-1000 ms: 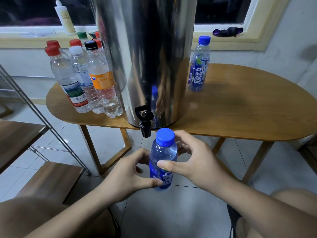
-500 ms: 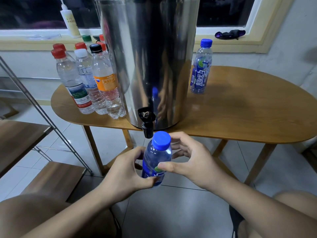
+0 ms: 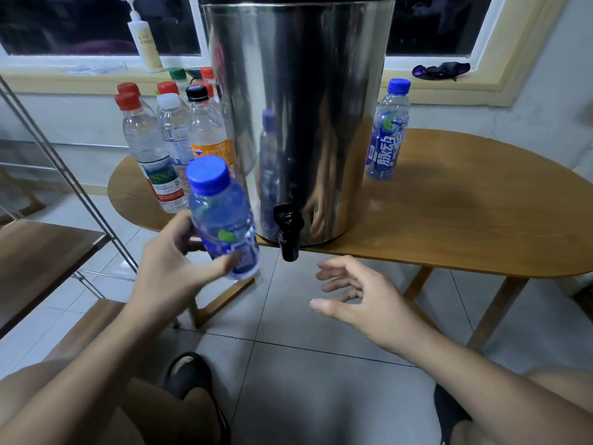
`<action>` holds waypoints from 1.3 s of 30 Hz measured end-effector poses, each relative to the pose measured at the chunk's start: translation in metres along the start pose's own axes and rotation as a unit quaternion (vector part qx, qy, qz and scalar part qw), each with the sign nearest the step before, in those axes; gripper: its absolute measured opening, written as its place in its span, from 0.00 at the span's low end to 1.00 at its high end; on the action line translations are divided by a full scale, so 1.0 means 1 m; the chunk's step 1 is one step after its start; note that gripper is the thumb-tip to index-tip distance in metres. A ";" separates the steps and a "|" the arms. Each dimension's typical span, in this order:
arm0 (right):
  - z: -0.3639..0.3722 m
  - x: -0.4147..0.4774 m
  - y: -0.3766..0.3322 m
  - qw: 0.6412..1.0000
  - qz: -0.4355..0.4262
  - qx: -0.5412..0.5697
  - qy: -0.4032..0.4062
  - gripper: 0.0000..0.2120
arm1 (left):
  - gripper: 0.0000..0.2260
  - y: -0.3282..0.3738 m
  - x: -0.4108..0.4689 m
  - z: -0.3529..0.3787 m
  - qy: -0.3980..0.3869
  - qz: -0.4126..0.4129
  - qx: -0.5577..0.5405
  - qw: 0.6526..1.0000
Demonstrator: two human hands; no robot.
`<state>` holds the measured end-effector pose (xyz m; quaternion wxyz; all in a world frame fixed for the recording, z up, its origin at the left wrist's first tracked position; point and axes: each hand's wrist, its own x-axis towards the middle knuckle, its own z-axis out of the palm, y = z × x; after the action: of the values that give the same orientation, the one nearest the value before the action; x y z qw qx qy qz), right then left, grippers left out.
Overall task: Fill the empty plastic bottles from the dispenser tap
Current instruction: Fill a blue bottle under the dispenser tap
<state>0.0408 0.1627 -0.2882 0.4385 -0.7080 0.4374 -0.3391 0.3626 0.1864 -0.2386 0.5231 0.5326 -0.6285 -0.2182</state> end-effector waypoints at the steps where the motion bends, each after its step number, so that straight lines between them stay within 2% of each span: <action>1: 0.000 0.001 0.001 1.000 0.002 -0.002 0.000 0.25 | 0.27 -0.003 0.006 -0.005 0.018 -0.013 -0.006 1.000; 4: 0.002 0.004 0.004 1.000 0.003 -0.001 0.003 0.24 | 0.24 -0.010 0.022 -0.015 0.073 -0.045 -0.041 0.995; 8: 0.005 0.008 0.007 1.000 0.009 0.001 0.001 0.25 | 0.25 -0.023 0.046 -0.026 0.125 -0.076 -0.026 0.989; 14: 0.006 0.014 0.013 1.000 0.016 0.000 -0.002 0.23 | 0.28 -0.036 0.073 -0.038 0.114 -0.106 0.019 0.988; 20: 0.007 0.016 0.016 1.000 0.015 -0.003 -0.005 0.22 | 0.28 -0.038 0.084 -0.037 0.101 -0.086 0.084 0.988; 30: 0.008 0.017 0.015 1.000 0.019 -0.007 -0.003 0.19 | 0.29 -0.053 0.098 -0.037 0.132 -0.074 0.135 0.979; 39: -0.010 0.025 0.011 0.998 0.007 0.022 0.053 0.15 | 0.33 -0.050 0.086 -0.027 0.178 -0.085 0.141 0.970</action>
<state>0.0387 0.1336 -0.2924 0.4325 -0.6764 0.4573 -0.3825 0.4188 0.0997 -0.2343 0.5257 0.6827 -0.5023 -0.0722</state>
